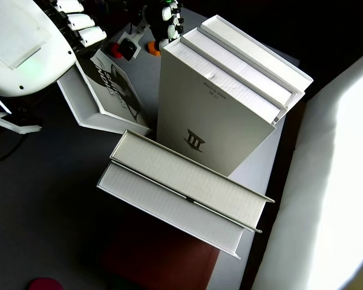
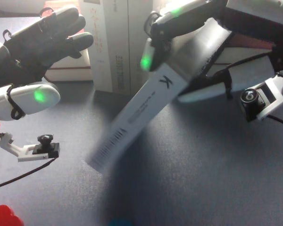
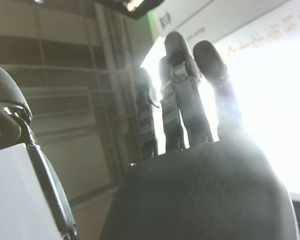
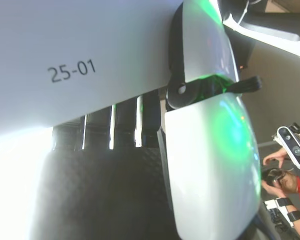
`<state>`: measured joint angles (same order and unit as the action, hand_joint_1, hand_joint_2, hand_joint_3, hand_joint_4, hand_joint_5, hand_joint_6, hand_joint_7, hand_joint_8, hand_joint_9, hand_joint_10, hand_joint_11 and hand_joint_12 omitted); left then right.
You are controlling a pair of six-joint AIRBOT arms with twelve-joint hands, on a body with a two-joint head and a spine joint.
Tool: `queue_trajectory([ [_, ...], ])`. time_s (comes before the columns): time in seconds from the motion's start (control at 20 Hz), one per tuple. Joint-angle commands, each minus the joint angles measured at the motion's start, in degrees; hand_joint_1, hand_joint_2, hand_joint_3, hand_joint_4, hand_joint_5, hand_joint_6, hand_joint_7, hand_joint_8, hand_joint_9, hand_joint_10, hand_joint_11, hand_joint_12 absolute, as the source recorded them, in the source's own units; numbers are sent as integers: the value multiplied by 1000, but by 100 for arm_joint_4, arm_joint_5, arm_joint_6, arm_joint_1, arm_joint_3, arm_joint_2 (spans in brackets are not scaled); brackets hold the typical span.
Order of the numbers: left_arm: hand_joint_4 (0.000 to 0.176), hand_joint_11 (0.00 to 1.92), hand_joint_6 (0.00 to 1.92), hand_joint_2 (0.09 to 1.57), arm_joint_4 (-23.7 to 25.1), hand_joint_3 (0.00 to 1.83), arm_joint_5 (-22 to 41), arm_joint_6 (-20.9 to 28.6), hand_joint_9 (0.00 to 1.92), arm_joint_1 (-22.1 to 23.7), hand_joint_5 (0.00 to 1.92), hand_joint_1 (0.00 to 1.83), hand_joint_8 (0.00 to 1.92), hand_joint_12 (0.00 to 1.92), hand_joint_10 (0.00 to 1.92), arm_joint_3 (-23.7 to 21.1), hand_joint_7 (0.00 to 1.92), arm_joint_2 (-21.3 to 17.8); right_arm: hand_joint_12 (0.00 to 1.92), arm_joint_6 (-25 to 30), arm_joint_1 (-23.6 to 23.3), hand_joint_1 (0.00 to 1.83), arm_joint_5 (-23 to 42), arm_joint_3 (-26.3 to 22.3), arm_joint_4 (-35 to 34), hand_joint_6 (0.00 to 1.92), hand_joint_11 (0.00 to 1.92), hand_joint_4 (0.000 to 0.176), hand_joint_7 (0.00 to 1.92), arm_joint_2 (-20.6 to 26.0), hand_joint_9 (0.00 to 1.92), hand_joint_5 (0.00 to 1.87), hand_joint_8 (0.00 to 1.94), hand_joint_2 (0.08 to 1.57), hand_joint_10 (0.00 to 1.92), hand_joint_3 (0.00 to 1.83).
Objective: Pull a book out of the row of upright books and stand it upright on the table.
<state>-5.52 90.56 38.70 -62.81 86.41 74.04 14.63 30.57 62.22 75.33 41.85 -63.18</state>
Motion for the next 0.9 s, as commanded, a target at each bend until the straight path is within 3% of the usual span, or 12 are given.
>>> queue_trajectory([
  [0.0, 59, 3, 9, 722, -128, 0, 623, 65, 599, 22, 517, 1000, 8, 1567, 0, 10, 448, 2, 103, -6, -62, 878, 381, -13, -447, 5, 2, 112, 13, 8, 12, 14, 3, 878, 7, 0],
  [0.05, 59, 3, 9, 722, -128, 0, 624, 65, 599, 22, 517, 1000, 8, 1567, 0, 10, 448, 2, 103, -8, -61, 878, 379, -20, -455, 5, 2, 112, 13, 31, 12, 14, 3, 878, 7, 0],
  [0.1, 60, 7, 8, 729, -131, 0, 627, 65, 600, 22, 515, 993, 6, 1567, 1, 9, 444, 2, 20, -11, -61, 1128, 375, -40, -429, 30, 0, 10, 2, 48, 2, 289, 0, 937, 1, 4],
  [0.15, 62, 35, 7, 727, -134, 0, 627, 65, 607, 20, 515, 952, 0, 1532, 4, 11, 420, 6, 0, -11, -61, 895, 372, -49, -417, 0, 0, 122, 0, 61, 0, 11, 0, 873, 0, 0],
  [0.35, 62, 17, 3, 740, -140, 4, 632, 65, 596, 19, 508, 946, 0, 1557, 0, 13, 395, 7, 0, -11, -49, 892, 367, -51, -399, 0, 0, 125, 0, 71, 0, 3, 0, 868, 0, 5],
  [0.4, 62, 33, 2, 753, -140, 5, 629, 65, 600, 19, 506, 943, 2, 1536, 3, 16, 399, 10, 0, -11, -44, 987, 363, -51, -397, 1, 0, 111, 0, 90, 0, 20, 0, 851, 0, 0],
  [0.45, 60, 26, 5, 757, -140, 6, 628, 65, 603, 20, 513, 963, 13, 1529, 4, 18, 428, 17, 0, -11, -39, 892, 351, -52, -400, 0, 0, 125, 0, 110, 0, 3, 0, 867, 0, 6],
  [0.5, 43, 64, 10, 742, -140, 0, 627, 65, 625, 19, 527, 975, 15, 1521, 13, 17, 455, 21, 0, -11, -39, 1062, 342, -52, -400, 9, 0, 66, 0, 126, 0, 103, 0, 858, 0, 1],
  [0.55, 43, 43, 5, 748, -140, 3, 627, 65, 610, 19, 515, 970, 9, 1510, 6, 17, 448, 21, 3, -11, -39, 581, 342, -53, -400, 1, 5, 11, 0, 132, 0, 20, 0, 921, 0, 31],
  [0.6, 41, 42, 3, 750, -140, 3, 627, 65, 606, 19, 513, 970, 1, 1507, 4, 19, 426, 20, 0, -11, -39, 863, 342, -53, -400, 0, 0, 105, 0, 139, 0, 3, 0, 873, 0, 4],
  [0.8, 30, 51, 0, 777, -140, 12, 638, 65, 574, 20, 481, 947, 2, 1455, 0, 16, 418, 21, 0, -11, -38, 842, 343, -54, -412, 0, 0, 99, 0, 163, 0, 0, 0, 891, 0, 9],
  [0.85, 38, 54, 6, 774, -140, 9, 637, 65, 573, 20, 489, 949, 0, 1455, 1, 16, 410, 23, 0, -17, -38, 843, 343, -58, -431, 0, 0, 69, 0, 182, 0, 0, 0, 883, 0, 5],
])
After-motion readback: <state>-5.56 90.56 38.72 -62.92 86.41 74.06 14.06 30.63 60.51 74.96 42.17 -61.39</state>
